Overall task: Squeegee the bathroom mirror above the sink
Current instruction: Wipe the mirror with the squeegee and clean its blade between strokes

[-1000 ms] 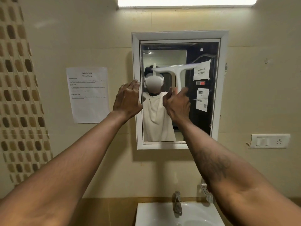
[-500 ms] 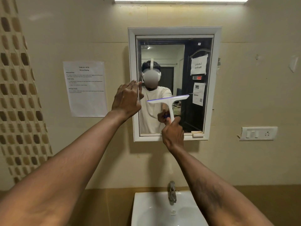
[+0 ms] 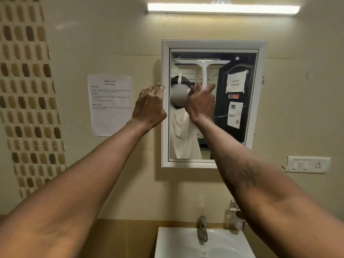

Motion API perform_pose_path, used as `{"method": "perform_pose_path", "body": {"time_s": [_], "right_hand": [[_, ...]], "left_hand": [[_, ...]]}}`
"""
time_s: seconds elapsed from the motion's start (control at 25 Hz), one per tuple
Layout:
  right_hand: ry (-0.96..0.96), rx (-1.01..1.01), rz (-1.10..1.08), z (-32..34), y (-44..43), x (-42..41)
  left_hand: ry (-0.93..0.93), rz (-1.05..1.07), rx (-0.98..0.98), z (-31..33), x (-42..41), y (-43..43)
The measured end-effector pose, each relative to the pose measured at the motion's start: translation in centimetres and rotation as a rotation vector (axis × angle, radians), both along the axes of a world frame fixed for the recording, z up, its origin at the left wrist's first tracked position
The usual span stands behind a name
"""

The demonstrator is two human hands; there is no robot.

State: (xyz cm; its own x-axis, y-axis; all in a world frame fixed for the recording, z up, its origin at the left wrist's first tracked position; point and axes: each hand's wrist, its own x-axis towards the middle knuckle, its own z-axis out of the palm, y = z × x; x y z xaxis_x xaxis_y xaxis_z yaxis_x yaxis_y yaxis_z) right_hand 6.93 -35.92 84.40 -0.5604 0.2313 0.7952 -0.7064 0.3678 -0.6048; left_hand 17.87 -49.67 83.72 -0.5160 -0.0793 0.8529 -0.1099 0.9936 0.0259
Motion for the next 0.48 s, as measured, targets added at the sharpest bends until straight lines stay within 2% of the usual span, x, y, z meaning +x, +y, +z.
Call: {"method": "perform_pose_path", "body": {"time_s": [0.28,0.48], "right_hand": [[-0.017,0.025,-0.037,2.3,-2.1,-1.2],[-0.077,0.061,-0.065,0.7,-2.7,-1.9]], "left_hand": [[-0.005,-0.006,-0.002,1.3,-0.6,-2.0],[-0.015,-0.016,-0.01,0.5,-1.3,-2.8]]}}
